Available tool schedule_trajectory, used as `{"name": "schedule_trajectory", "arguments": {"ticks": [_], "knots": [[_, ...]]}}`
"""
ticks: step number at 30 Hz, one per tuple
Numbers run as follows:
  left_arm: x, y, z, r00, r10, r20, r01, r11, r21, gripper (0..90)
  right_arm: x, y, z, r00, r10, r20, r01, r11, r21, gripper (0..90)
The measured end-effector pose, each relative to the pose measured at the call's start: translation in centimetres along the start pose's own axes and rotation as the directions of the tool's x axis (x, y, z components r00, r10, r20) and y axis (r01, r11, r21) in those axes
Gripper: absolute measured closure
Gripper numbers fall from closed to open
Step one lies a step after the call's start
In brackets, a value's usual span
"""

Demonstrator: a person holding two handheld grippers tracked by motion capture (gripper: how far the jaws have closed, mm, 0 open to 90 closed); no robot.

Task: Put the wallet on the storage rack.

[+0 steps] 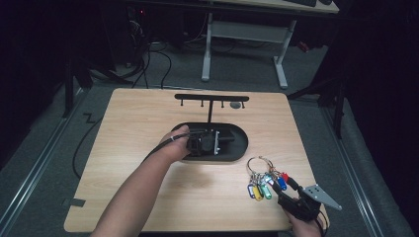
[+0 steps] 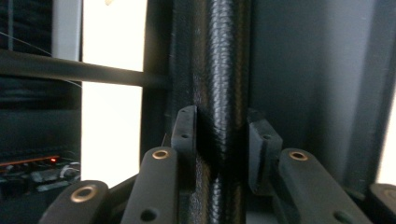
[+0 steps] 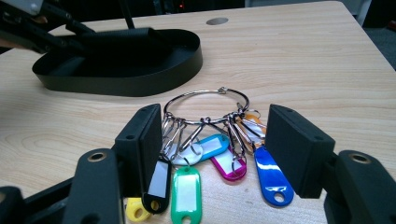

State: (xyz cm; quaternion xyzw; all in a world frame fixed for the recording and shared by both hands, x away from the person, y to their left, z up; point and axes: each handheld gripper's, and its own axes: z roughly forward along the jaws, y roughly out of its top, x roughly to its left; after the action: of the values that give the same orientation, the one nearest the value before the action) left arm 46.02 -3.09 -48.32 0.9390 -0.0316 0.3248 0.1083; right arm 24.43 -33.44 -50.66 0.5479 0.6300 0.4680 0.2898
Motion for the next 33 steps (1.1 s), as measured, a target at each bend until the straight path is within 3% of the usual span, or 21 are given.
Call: {"name": "schedule_trajectory", "arguments": {"ticks": [4,9,11,13,16,21,23,30,33], "knots": [[-0.1,0.2,-0.2,0.9991,-0.028,0.031,0.028,0.9996,0.003,63.8,0.0,0.0,0.0,1.0,0.0,0.001,0.0,1.0,-0.002,36.9],[-0.6,-0.1,-1.0,0.9956,-0.06,0.071,0.065,0.9958,-0.065,53.3,0.0,0.0,0.0,1.0,0.001,0.0,-0.001,1.0,0.002,36.9],[-0.9,-0.1,-1.5,0.9962,-0.06,0.063,0.065,0.995,-0.076,53.4,0.0,0.1,0.0,1.0,-0.002,0.003,0.002,1.0,0.001,36.9],[-0.8,-0.3,-2.1,0.9913,-0.101,0.085,0.11,0.9874,-0.113,53.0,0.0,0.1,-0.1,1.0,-0.008,0.003,0.008,1.0,-0.001,36.9],[-0.4,-0.8,-2.9,0.9773,-0.174,0.121,0.19,0.9714,-0.142,52.0,0.0,0.1,0.0,1.0,-0.005,0.001,0.005,1.0,-0.001,36.9],[-0.7,-1.5,-4.1,0.9715,-0.206,0.118,0.222,0.964,-0.146,52.5,0.1,0.1,0.1,1.0,-0.006,0.001,0.006,1.0,0.007,36.9],[-0.8,-1.9,-4.7,0.9664,-0.224,0.127,0.241,0.9593,-0.147,52.4,0.2,0.1,0.1,0.9999,-0.01,0.001,0.01,1.0,0.007,36.9],[-1.6,-3.8,-6.5,0.9384,-0.303,0.166,0.333,0.9219,-0.198,53.4,0.1,0.2,0.7,0.9998,-0.018,-0.001,0.018,1.0,0.018,36.8],[-1.7,-5.0,-7.0,0.915,-0.355,0.191,0.392,0.8943,-0.216,54.0,0.2,0.2,0.9,0.9996,-0.028,-0.006,0.028,0.999,0.024,36.9]]}}
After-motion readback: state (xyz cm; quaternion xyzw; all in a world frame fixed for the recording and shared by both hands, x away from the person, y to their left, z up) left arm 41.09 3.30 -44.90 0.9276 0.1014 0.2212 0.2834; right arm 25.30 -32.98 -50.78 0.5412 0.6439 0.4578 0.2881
